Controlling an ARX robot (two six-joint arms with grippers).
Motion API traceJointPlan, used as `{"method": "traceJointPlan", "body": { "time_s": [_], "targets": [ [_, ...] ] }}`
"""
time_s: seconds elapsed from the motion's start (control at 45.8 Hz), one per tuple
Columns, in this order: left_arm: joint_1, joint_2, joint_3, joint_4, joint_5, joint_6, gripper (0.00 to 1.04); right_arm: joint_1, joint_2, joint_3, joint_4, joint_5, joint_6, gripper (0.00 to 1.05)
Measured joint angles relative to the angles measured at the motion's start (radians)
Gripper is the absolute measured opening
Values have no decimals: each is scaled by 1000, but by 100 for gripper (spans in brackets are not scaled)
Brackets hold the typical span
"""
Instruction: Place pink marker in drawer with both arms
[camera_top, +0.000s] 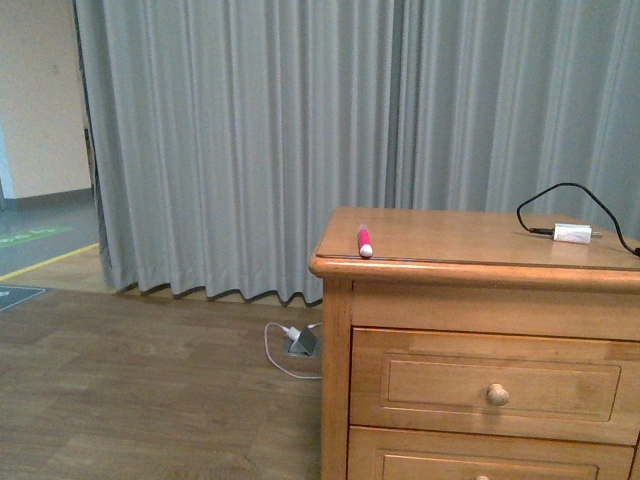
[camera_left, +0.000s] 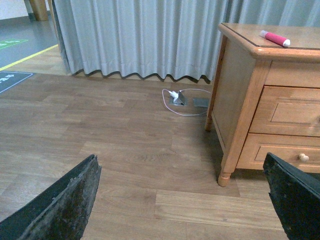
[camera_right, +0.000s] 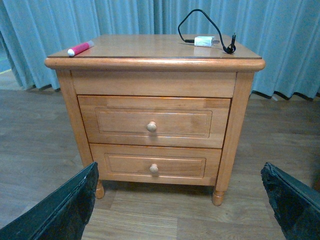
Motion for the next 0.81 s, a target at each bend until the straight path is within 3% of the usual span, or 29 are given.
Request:
{"method": "traceJointPlan", "body": {
  "time_s": [0.262,0.371,0.437,0.59,0.808],
  "targets": [
    [0,0,0,0,0,0,99,0,0,0,0,0,0,96],
    [0,0,0,0,0,0,99,-22,108,71,-175,-91,20,96],
    [0,0,0,0,0,0,99,-18,214,97,-177,-104,32,96],
    [0,0,0,0,0,0,99,33,449,143,24,-65,42,96],
    [0,0,0,0,0,0,99,162,1070,299,469,6,76,96]
  ]
}}
